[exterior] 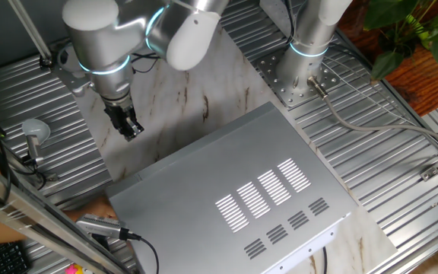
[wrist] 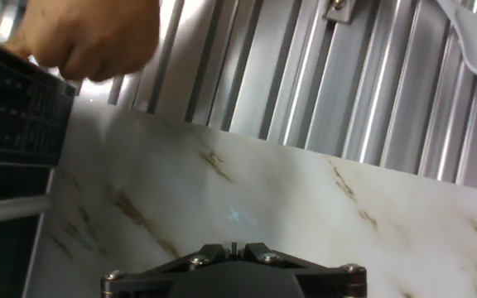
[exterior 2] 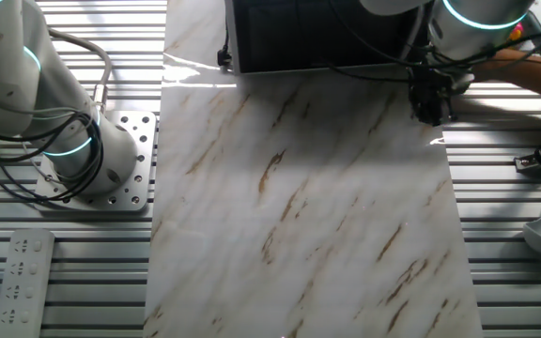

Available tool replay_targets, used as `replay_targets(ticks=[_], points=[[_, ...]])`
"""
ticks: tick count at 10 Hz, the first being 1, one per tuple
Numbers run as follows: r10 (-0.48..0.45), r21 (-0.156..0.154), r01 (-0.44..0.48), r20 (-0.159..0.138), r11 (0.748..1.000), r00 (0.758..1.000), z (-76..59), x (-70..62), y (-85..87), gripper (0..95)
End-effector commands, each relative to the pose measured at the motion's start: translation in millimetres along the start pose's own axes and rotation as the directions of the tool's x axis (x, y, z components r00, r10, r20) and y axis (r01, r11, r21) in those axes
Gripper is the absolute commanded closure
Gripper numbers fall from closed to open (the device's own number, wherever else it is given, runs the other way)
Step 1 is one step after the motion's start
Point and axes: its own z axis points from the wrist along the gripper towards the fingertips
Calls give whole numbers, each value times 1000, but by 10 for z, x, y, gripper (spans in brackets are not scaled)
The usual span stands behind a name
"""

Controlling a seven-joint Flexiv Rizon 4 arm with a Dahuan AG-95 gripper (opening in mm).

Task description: Open the microwave door

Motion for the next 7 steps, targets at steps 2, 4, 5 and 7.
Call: replay_targets(ticks=[2, 4, 5, 7], points=[[13, 13, -13, 7, 1000, 1000, 65, -66, 109, 950], [-21, 18, 21, -2, 1000, 1000, 126, -110, 220, 760], [-58, 8, 57, 4, 998, 998, 133, -117, 253, 760], [-84, 3, 84, 7, 996, 996, 115, -117, 266, 760]])
